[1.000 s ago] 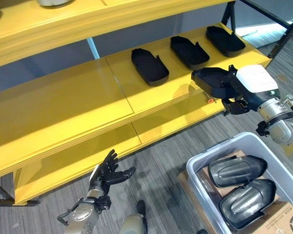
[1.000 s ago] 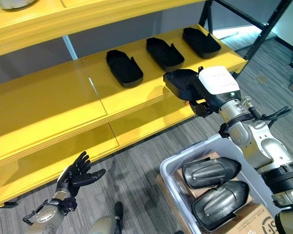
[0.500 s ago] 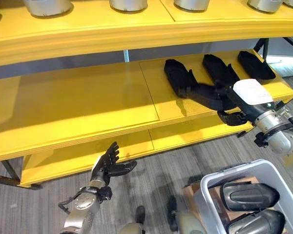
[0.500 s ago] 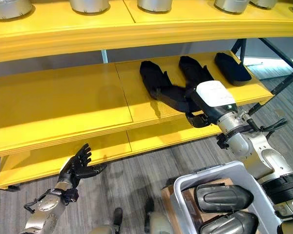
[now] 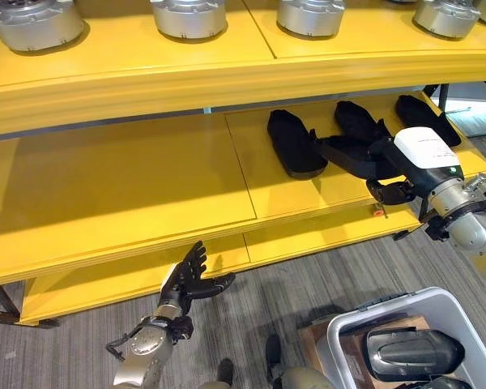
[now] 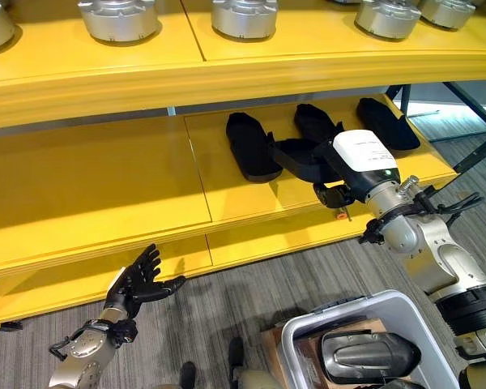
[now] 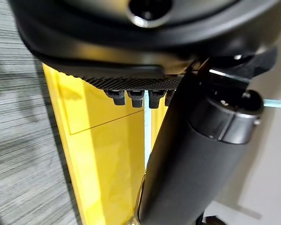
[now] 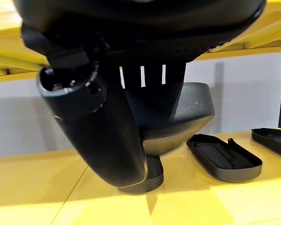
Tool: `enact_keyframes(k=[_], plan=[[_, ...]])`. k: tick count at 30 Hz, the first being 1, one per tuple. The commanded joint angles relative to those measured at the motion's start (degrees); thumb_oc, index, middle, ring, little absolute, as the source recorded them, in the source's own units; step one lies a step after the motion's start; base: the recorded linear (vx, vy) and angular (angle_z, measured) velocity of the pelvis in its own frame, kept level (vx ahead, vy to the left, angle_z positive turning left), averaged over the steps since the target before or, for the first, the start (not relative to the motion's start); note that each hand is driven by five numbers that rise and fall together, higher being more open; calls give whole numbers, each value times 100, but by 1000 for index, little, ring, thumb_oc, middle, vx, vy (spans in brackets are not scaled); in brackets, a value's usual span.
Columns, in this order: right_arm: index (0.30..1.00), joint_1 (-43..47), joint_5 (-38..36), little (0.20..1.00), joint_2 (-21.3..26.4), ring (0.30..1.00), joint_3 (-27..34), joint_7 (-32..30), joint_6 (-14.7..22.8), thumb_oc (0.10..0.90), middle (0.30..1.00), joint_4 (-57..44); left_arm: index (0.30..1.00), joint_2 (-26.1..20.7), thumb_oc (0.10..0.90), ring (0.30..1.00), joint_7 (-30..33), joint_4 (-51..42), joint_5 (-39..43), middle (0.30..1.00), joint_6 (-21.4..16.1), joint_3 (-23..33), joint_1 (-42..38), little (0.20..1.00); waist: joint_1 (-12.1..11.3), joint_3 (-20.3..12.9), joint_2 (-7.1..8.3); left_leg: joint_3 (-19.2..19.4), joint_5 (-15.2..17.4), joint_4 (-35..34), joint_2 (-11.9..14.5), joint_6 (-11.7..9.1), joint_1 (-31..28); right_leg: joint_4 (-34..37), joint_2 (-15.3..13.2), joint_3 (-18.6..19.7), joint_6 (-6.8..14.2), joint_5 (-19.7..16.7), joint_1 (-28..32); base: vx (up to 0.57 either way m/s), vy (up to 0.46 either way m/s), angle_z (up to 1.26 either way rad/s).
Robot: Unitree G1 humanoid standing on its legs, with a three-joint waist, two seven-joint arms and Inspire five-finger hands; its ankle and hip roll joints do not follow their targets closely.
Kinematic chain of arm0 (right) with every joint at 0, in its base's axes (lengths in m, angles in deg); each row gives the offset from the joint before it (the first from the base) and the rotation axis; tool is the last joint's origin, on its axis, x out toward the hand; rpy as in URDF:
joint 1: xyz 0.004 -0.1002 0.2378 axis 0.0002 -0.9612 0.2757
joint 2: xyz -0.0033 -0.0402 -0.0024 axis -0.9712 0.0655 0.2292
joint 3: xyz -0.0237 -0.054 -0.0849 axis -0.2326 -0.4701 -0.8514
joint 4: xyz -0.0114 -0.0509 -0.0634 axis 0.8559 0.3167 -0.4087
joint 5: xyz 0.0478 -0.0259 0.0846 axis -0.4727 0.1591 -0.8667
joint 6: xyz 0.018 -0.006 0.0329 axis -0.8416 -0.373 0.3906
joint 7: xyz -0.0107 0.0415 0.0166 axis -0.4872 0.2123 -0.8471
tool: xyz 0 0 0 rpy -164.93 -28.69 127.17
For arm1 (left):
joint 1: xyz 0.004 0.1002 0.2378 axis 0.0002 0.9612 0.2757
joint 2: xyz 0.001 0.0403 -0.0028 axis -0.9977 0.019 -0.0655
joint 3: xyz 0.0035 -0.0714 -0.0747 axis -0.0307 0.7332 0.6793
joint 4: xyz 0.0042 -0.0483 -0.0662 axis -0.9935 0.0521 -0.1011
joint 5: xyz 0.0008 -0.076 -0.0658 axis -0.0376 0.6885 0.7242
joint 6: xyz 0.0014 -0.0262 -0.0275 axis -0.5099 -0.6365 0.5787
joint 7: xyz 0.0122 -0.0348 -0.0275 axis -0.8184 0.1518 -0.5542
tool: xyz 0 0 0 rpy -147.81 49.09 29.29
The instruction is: Move parts from the plastic box to the shelf.
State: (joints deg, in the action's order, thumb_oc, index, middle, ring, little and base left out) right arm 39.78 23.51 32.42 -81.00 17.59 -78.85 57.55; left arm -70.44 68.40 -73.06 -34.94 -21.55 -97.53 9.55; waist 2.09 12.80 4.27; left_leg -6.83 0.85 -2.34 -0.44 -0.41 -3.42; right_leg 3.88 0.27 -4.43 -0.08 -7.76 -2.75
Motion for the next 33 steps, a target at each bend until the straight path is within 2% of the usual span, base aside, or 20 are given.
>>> enact_keyframes(k=[1,8,12,13,14,15,16,18,19,20,21,23,24,25,27,30,32,33], plan=[[300,876,-353,300,58,300,556,-422,86,400,300,-156,1000,-188,900,1000,-55,-538,-158,1000,-395,67,40,1000,-100,-809,136,321,444,531,-402,158,227,-676,-220,62,601,608,-168,29,-44,10],[300,949,-410,300,139,300,595,-450,124,400,300,-279,1000,-145,900,1000,13,-563,-138,1000,-390,80,24,1000,-125,-876,166,296,529,648,-292,60,184,-712,-189,-44,505,838,-28,28,-65,9],[300,1005,-479,300,199,300,638,-512,163,400,300,-277,1000,-136,900,1000,20,-540,-126,1000,-396,68,-44,1000,-122,-815,230,264,670,1168,-314,-55,408,-772,-210,-115,436,939,-15,-22,-79,19],[300,944,-494,300,282,300,777,-576,195,400,300,-364,1000,-110,900,1000,39,-535,-57,1000,-401,71,-88,1000,-49,-712,299,692,721,1889,-71,-224,702,-834,-293,-268,359,1006,3,-66,-42,33],[300,918,-474,300,332,300,821,-603,172,400,300,-351,1000,-95,900,1000,32,-531,-30,1000,-391,83,-111,1000,-13,-663,332,913,651,2024,173,-246,815,-855,-356,-336,352,1040,22,-103,-57,69],[300,901,-454,300,384,300,871,-652,155,400,300,-366,1000,-83,900,1000,30,-539,7,1000,-383,75,-129,1000,-46,-600,365,963,585,2163,481,-283,908,-900,-369,-354,322,1059,36,-68,-10,71],[300,940,-438,300,429,300,858,-656,137,400,300,-376,1000,-98,900,1000,22,-527,-2,1000,-378,64,-130,1000,-90,-601,384,842,544,2105,590,-290,919,-913,-371,-337,327,1077,48,-17,-1,71],[300,1070,-453,300,560,300,799,-739,155,400,300,-362,1000,-128,900,1000,61,-546,-7,1000,-394,69,-85,1000,-135,-649,396,413,191,1706,982,-442,934,-971,-363,-272,347,1177,67,62,33,16],[300,1194,-493,300,700,300,732,-771,170,400,300,-334,1000,-138,900,1000,86,-569,13,1000,-393,81,-62,1000,-126,-688,373,279,-103,1290,1328,-527,923,-1047,-373,-274,384,1269,44,105,124,4],[300,1342,-556,300,827,300,639,-807,151,400,300,-265,1000,-165,900,1000,136,-562,39,1000,-390,67,-42,1000,-145,-705,309,196,-602,768,1714,-591,1001,-1230,-385,-288,394,1391,-20,77,113,11],[300,1395,-560,300,832,300,587,-812,154,400,300,-245,1000,-150,900,1000,137,-561,39,1000,-390,75,-40,1000,-136,-715,294,208,-656,676,1730,-604,966,-1259,-375,-286,383,1405,-44,83,137,7],[300,1505,-558,300,946,300,497,-830,133,400,300,-181,1000,-147,900,1000,168,-540,81,1000,-390,76,-11,1000,-156,-733,179,269,-1022,189,1935,-774,990,-1495,-358,-307,386,1581,-86,103,149,-7],[300,1534,-549,300,1011,300,483,-815,123,400,300,-175,1000,-138,900,1000,140,-541,95,1000,-396,56,-16,1000,-163,-732,139,382,-1050,117,1940,-821,966,-1599,-374,-329,389,1609,-102,120,161,-8],[300,1563,-516,300,1032,300,444,-811,127,400,300,-204,1000,-134,900,1000,108,-525,112,1000,-398,50,5,1000,-198,-750,97,428,-934,54,1954,-845,870,-1667,-379,-311,406,1677,-98,120,140,-10],[300,1655,-450,300,997,300,437,-851,123,400,300,-219,1000,-188,900,1000,71,-540,90,1000,-416,32,36,1000,-251,-795,47,328,-877,19,1920,-895,813,-1718,-415,-280,436,1690,-99,119,155,-12],[300,1904,-397,300,877,300,288,-902,111,400,300,-183,1000,-263,900,1000,53,-562,60,1000,-410,20,28,1000,-302,-795,85,337,-607,247,1789,-830,837,-1761,-582,-278,502,1716,-25,113,168,-8],[300,1909,-352,300,695,300,349,-956,57,400,300,-182,1000,-338,900,1000,31,-529,41,1000,-410,-28,-56,1000,-356,-763,131,312,-344,581,1554,-765,943,-1694,-819,-340,603,1654,172,150,189,-9],[300,1901,-349,300,690,300,359,-956,54,400,300,-186,1000,-343,900,1000,31,-529,41,1000,-409,-28,-58,1000,-348,-754,141,301,-325,614,1538,-757,954,-1683,-833,-349,612,1651,189,140,154,8]])
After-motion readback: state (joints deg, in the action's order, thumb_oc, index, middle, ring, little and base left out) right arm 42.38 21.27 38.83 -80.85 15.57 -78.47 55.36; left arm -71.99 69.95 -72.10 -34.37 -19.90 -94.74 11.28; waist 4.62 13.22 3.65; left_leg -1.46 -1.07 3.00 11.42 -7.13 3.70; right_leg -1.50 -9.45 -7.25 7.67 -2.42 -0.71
